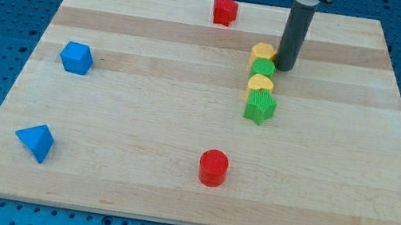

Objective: Point at the red star

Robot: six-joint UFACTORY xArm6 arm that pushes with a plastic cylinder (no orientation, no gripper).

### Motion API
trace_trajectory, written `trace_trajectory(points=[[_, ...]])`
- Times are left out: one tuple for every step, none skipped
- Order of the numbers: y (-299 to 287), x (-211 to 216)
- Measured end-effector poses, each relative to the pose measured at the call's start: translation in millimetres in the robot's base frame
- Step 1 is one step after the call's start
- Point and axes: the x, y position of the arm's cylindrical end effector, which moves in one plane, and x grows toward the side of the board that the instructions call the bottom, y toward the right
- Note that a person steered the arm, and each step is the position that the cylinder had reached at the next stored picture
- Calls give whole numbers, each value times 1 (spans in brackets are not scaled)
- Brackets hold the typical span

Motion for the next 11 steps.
trace_trajectory(points=[[-1, 0], [-1, 0], [12, 1], [45, -1], [49, -23], [47, -51], [31, -83], [-6, -116], [-49, -145], [-77, -151], [-102, -148]])
